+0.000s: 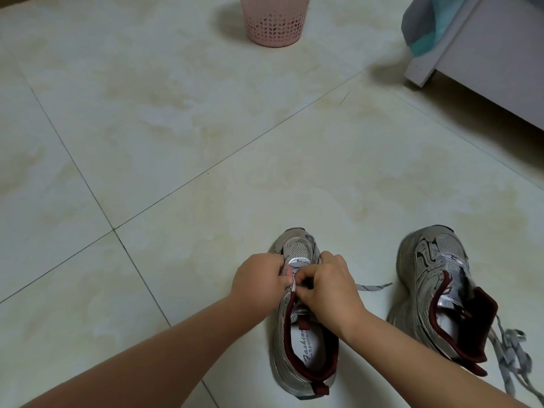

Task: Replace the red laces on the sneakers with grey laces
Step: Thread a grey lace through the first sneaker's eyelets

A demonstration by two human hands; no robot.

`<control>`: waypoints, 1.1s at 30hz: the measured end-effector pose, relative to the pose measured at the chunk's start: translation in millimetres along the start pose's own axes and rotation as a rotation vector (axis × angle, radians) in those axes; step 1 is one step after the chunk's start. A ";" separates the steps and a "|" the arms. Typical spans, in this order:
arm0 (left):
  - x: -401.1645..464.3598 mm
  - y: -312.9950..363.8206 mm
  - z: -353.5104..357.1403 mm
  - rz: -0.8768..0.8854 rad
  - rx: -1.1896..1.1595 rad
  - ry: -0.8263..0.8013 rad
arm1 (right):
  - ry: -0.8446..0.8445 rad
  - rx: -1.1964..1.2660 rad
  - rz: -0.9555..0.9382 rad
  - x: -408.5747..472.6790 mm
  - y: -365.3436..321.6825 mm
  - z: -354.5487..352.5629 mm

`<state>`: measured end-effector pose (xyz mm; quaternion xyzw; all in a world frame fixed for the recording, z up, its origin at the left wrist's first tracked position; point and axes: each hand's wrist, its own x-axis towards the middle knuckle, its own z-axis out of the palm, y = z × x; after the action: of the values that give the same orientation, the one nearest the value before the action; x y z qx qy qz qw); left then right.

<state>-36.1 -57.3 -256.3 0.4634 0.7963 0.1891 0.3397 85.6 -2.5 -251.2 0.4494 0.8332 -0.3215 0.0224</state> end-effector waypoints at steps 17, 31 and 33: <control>-18.6 9.0 4.0 -0.268 -0.398 -0.257 | 0.033 0.073 0.014 -1.7 -10.5 -3.4; -21.6 9.7 18.3 -0.311 -0.287 -0.103 | 0.316 1.126 0.206 -14.3 -14.3 -125.5; -20.9 9.9 20.6 -0.289 -0.230 -0.072 | 0.136 1.490 0.262 -16.6 -20.2 -115.5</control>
<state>-8.3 -70.7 -257.0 0.3086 0.8151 0.2112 0.4424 109.1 41.6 -143.8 0.4596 0.3352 -0.7656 -0.3004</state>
